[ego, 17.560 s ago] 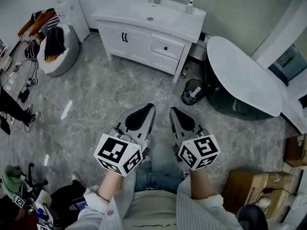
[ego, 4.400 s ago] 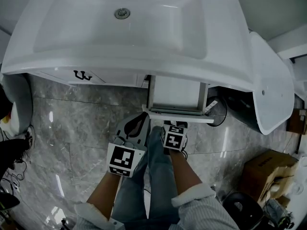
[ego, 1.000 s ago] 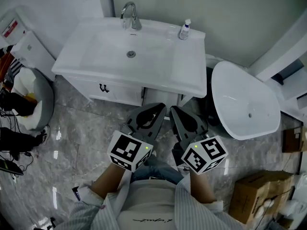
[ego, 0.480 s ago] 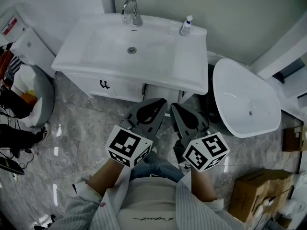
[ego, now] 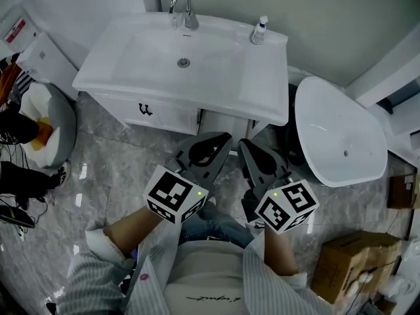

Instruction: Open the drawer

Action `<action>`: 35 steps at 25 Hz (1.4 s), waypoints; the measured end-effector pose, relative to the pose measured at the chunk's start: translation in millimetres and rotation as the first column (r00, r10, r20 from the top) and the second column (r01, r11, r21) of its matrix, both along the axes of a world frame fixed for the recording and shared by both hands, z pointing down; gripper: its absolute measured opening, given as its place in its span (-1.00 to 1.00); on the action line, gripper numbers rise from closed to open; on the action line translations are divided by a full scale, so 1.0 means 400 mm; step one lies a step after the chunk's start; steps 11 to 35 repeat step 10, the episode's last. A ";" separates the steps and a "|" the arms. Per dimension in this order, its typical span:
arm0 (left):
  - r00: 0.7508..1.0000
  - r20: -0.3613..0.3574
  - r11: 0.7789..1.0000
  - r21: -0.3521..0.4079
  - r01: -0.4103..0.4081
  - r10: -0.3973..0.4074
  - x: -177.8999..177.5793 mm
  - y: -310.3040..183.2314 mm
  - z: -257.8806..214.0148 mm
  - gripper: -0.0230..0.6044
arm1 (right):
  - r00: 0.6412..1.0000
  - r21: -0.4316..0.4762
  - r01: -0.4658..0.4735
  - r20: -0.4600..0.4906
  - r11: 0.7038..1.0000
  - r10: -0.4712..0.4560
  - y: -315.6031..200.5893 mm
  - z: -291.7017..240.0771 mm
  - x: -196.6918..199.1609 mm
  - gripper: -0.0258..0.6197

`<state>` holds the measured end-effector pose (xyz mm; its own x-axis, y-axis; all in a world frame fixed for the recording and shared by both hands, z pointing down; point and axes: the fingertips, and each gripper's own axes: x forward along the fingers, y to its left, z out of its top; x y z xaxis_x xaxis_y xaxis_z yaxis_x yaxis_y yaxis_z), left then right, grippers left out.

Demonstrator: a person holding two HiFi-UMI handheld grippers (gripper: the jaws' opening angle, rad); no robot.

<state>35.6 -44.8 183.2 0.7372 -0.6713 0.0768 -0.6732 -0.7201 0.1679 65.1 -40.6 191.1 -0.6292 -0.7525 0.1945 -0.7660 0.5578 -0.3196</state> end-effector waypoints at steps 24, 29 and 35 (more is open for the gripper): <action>0.996 0.067 0.998 -0.010 -0.066 0.067 0.008 -0.010 0.034 -0.85 | 1.000 0.007 -0.005 -0.001 1.000 0.005 -0.016 0.004 0.021 -0.89; 0.996 0.067 0.998 -0.010 -0.066 0.067 0.008 -0.010 0.034 -0.85 | 1.000 0.007 -0.005 -0.001 1.000 0.005 -0.016 0.004 0.021 -0.89; 0.996 0.067 0.998 -0.010 -0.066 0.067 0.008 -0.010 0.034 -0.85 | 1.000 0.007 -0.005 -0.001 1.000 0.005 -0.016 0.004 0.021 -0.89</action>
